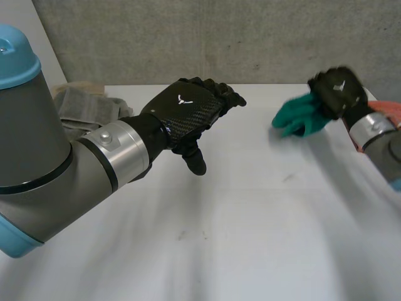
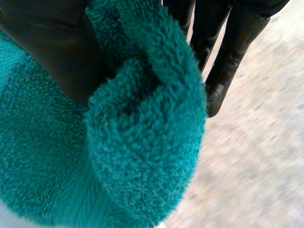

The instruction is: Fold the laundry.

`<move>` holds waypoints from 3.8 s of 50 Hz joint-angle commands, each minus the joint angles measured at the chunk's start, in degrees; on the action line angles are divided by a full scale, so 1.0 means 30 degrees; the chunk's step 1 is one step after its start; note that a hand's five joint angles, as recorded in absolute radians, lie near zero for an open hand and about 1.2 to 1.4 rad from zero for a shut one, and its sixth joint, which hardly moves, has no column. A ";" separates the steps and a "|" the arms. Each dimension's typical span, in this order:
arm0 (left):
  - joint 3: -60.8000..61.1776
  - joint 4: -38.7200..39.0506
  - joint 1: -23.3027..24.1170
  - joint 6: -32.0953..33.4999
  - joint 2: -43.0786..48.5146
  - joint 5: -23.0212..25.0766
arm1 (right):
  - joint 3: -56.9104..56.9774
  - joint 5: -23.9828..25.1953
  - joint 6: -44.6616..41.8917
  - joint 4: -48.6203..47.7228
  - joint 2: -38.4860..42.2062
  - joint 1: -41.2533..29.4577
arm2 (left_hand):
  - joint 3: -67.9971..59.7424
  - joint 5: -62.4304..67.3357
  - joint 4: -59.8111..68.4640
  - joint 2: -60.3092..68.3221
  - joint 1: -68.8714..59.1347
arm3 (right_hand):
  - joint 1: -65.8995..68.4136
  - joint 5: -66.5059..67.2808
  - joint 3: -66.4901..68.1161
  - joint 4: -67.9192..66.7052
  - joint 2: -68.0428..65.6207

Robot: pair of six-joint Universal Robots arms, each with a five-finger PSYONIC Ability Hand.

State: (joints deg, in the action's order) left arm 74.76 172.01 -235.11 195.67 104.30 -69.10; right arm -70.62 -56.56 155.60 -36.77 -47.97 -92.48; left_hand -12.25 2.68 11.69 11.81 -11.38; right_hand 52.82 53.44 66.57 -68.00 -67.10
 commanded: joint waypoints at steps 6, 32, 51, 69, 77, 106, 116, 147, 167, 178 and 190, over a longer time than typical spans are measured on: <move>0.0010 -0.0001 0.0001 -0.0009 0.0010 -0.0024 | 0.7767 0.0132 0.5845 -0.2948 0.2975 0.2551 | -0.0444 0.0300 0.0631 0.0589 -0.0733 | 0.9061 0.5521 0.4475 -0.3999 -0.4300; 0.0303 0.0116 -0.0058 -0.0097 0.0215 -0.0111 | 0.5230 0.4204 0.5937 -0.5087 0.7845 0.8354 | -0.0444 0.0300 0.0631 0.0589 -0.0733 | 0.9061 0.5521 0.4475 -0.3999 -0.4300; 0.0303 0.0116 -0.0058 -0.0331 0.0010 -0.0111 | 0.4465 0.1664 0.1170 0.8705 -0.0326 0.9292 | -0.0388 0.0244 0.0575 0.0533 -0.0677 | -1.4273 -1.7812 -1.8858 1.9334 1.9034; 0.0449 0.3275 -0.1813 -0.0566 -0.1015 -0.3007 | -0.0389 -0.5497 -0.2890 0.3969 -0.7180 0.2234 | -0.0052 -0.0092 0.0239 0.0197 -0.0341 | -1.4273 -1.7812 -1.8858 1.9334 1.9034; 0.0627 0.6999 -0.6673 -0.0068 0.0708 -0.4184 | -0.7394 -0.2417 0.2274 0.2034 -0.9529 -0.2598 | 0.0004 -0.0148 0.0182 0.0141 -0.0284 | -1.4273 -1.7812 -1.8858 1.9334 1.9034; -0.7607 0.9930 -1.3271 0.5060 1.5185 -0.1196 | -1.1178 -0.2709 -0.2091 0.2179 -0.7859 -0.4301 | -1.1761 1.1617 1.1947 1.1906 -1.2049 | -1.4273 -1.7812 -1.8858 1.9334 1.9034; -0.6760 1.0516 -1.2159 0.4914 1.3902 -0.1457 | -1.1149 -0.3119 -0.2120 0.2179 -0.7771 -0.4272 | -2.2585 2.2441 2.2771 2.2730 -2.2873 | -1.4273 -1.7812 -1.8858 1.9334 1.9034; 0.1328 0.9053 0.1378 -0.6776 0.4817 -0.2835 | -0.9449 -0.6841 -0.1945 0.2296 -0.8034 -0.3863 | -0.0781 0.0637 0.0967 0.0926 -0.1069 | -1.4273 -1.7812 -1.8858 1.9334 1.9034; 0.5869 0.7704 -0.1084 0.0251 0.1738 -0.4420 | -0.5641 -0.6254 -0.2500 1.5242 -0.8065 -0.3686 | -0.2123 0.1979 0.2309 0.2268 -0.2412 | -1.4273 -1.7812 -1.8858 1.9334 1.9034; 0.2182 0.7821 0.1494 0.2364 0.5866 -0.1754 | -0.7631 -0.6196 -0.7858 1.5188 -0.7947 -0.1843 | -0.3584 0.3440 0.3771 0.3729 -0.3873 | -1.3459 -1.6999 -1.8045 1.8521 1.8220; -0.3617 0.7413 0.2345 0.6434 1.1167 0.2815 | -0.9654 -0.3533 -1.2666 1.3547 -0.8123 0.1029 | -0.4088 0.3944 0.4274 0.4233 -0.4376 | -1.4273 -1.7812 -1.8858 1.9334 1.9034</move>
State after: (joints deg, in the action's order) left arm 70.54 195.15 -228.42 208.76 131.00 -66.71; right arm -97.74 -71.94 122.44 4.78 -72.22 -93.02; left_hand -18.83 9.37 19.02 19.19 -18.98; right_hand 11.68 3.52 12.30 -13.44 -12.71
